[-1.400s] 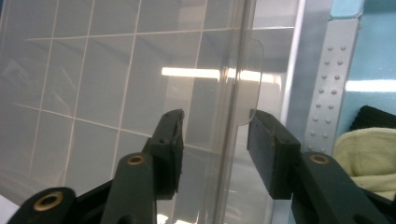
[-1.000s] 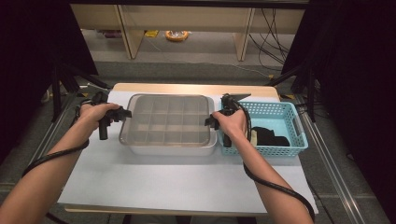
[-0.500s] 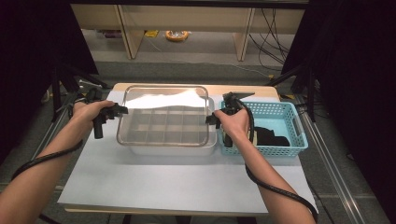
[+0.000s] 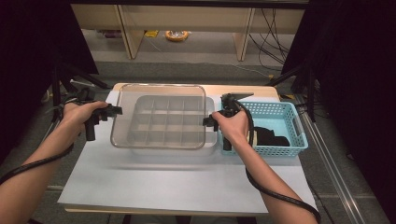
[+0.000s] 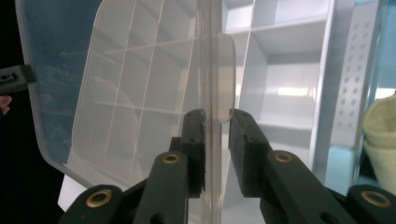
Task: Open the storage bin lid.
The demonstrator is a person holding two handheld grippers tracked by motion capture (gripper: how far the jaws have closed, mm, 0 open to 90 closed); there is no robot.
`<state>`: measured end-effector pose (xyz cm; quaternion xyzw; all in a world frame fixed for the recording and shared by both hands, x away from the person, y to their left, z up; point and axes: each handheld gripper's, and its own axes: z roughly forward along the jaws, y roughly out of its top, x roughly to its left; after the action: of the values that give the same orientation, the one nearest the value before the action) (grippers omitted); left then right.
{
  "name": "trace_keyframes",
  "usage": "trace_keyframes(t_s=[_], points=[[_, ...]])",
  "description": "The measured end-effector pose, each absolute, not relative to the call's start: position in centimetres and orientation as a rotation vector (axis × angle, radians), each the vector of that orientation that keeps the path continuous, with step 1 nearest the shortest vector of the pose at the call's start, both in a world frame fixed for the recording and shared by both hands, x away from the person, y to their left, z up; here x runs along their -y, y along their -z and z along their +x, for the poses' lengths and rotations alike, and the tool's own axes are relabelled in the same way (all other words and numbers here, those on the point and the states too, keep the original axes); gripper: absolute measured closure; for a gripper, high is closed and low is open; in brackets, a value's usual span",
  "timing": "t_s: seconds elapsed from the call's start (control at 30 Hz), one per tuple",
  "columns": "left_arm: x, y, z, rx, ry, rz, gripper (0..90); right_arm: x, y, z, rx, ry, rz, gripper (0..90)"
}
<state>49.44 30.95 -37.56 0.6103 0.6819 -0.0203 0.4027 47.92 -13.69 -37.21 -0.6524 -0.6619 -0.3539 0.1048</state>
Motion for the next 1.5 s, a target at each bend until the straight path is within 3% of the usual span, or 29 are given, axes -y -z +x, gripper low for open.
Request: trace_keyframes(t_s=[0.53,1.5], points=[[-31.8,38.7,44.8,-1.7,0.083,1.567,62.1,13.3,38.1,42.9,1.931,1.04,-1.907,76.9],[-35.9,42.1,37.9,-1.671,0.138,1.58,61.5,10.4,40.0,37.0,2.082,1.058,-1.752,78.0]])
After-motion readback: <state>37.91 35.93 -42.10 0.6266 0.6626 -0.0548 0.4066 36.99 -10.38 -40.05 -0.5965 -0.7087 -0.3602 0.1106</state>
